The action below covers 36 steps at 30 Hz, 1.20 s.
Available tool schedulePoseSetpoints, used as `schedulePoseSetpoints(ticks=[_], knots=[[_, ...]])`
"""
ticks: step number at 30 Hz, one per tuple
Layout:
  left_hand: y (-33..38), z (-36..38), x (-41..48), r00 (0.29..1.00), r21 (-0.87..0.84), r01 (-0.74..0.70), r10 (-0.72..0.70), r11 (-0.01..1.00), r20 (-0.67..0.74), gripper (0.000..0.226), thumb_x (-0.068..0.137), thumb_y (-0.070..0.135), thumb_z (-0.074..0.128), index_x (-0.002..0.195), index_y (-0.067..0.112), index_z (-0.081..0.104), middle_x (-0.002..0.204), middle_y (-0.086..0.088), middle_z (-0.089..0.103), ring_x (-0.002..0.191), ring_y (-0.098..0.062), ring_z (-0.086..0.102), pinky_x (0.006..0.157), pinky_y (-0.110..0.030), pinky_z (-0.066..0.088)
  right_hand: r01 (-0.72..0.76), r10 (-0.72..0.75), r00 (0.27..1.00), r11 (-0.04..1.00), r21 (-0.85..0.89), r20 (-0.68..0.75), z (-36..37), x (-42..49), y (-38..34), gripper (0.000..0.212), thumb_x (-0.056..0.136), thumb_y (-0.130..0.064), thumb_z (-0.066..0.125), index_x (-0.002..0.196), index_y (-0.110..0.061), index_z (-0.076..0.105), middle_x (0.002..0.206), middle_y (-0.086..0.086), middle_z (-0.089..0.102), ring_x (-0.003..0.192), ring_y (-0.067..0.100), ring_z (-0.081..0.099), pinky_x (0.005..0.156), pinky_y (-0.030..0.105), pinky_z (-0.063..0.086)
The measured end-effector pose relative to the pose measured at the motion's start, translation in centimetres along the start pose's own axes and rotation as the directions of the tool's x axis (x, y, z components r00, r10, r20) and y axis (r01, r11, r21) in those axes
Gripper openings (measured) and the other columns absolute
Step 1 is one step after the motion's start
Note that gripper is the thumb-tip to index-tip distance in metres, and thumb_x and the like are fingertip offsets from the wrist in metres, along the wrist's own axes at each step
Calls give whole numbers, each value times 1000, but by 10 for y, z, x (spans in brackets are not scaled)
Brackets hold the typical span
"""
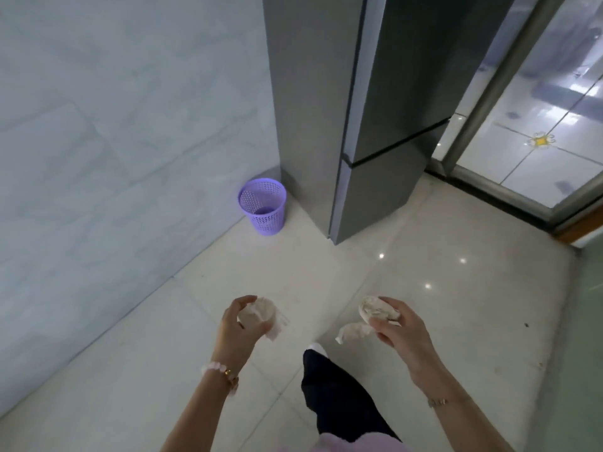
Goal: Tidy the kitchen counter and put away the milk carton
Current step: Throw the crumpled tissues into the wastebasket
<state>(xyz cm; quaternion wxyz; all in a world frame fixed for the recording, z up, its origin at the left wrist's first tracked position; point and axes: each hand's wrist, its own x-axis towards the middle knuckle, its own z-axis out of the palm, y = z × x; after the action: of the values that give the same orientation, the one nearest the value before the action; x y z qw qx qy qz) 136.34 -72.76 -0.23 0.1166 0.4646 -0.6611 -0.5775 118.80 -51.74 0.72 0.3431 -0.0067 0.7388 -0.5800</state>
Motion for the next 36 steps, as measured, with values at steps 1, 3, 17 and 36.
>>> schedulePoseSetpoints(ticks=[1,3,17,36], knots=[[10,-1,21,1000,-14,9,-9,1000,-26,56,55,30,70,109,26,55,114,-3,60,88,-23,63,63,-24,43,11,-11,1000,1000,-8,24,10,24,-16,35,78,-4,68,111,-15,63,99,6,66,82,17,62,75,31,52],[32,-7,63,998,-32,10,-12,999,-69,56,54,28,69,108,24,55,114,-4,61,86,-25,63,63,-24,43,42,-40,997,998,-37,70,32,71,-53,34,78,-3,68,110,-14,63,97,5,66,81,16,61,75,31,52],[101,-62,314,985,-96,100,-112,990,-129,57,50,32,72,104,25,58,110,-11,64,84,-24,64,63,-22,44,50,-32,987,993,-105,160,174,295,-184,28,79,4,65,93,-20,63,80,2,64,74,18,56,59,22,48],[98,-68,675,936,-93,346,-351,933,-37,52,62,2,79,103,19,52,97,-11,58,82,-23,54,60,-24,43,-298,297,954,954,-24,-31,357,608,-180,16,73,1,69,81,-11,61,65,4,58,58,15,49,55,24,40]])
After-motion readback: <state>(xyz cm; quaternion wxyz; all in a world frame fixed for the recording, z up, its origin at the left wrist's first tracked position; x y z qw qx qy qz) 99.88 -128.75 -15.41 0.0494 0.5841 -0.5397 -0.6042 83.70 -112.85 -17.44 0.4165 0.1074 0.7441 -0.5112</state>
